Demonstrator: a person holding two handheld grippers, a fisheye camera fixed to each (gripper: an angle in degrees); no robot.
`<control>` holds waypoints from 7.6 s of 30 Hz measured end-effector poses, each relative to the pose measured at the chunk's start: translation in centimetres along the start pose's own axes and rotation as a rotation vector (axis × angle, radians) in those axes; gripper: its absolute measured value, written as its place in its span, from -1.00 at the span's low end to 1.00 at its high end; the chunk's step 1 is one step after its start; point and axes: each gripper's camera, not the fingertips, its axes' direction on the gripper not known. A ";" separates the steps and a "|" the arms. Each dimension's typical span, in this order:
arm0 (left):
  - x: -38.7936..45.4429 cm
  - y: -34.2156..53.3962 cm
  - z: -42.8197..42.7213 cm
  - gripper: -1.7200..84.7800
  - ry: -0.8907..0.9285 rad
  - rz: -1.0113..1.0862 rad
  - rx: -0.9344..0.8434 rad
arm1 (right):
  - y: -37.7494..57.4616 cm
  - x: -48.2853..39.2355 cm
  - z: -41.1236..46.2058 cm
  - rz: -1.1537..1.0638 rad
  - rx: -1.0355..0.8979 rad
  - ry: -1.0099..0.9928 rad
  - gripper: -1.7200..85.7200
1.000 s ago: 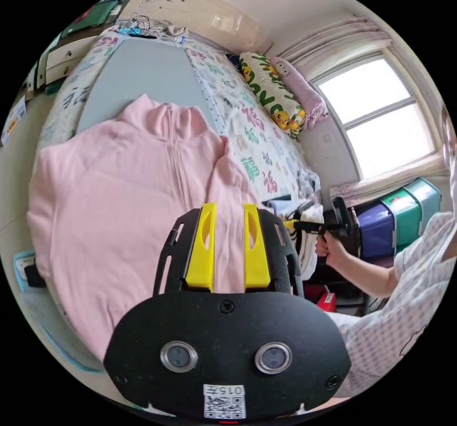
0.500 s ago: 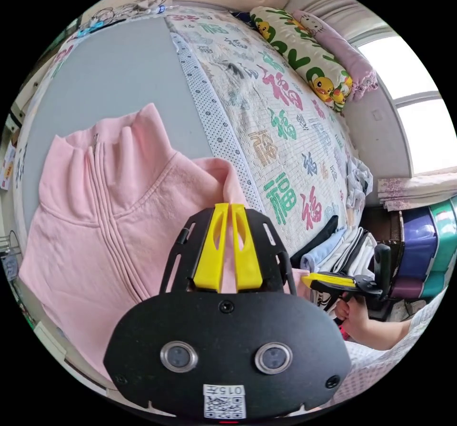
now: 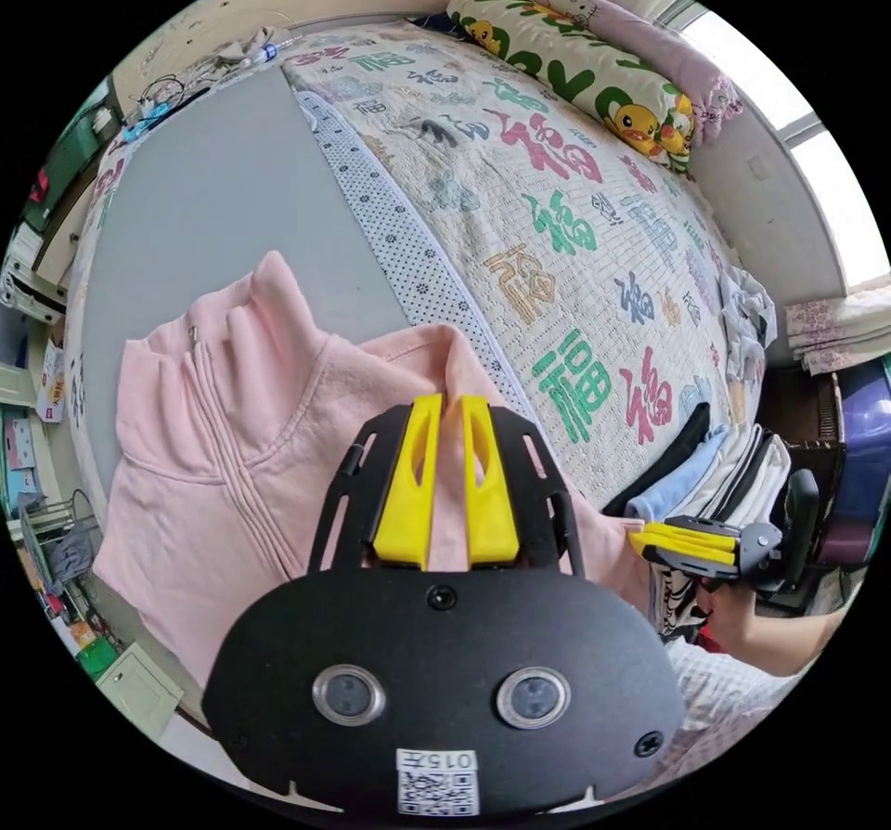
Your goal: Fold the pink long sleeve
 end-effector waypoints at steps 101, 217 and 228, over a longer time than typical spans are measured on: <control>-26.7 68.5 -1.4 -0.94 0.611 -0.677 0.499 | -0.4 -94.5 0.7 -1.149 -0.396 0.547 -0.88; -34.1 13.4 -8.1 -0.64 0.076 -0.022 0.208 | -32.4 -16.7 -15.5 -0.435 -0.104 -0.042 -0.60; -38.9 11.3 -0.9 -0.77 0.150 -0.083 0.053 | -33.4 -14.1 -8.4 -0.377 -0.196 -0.016 -0.79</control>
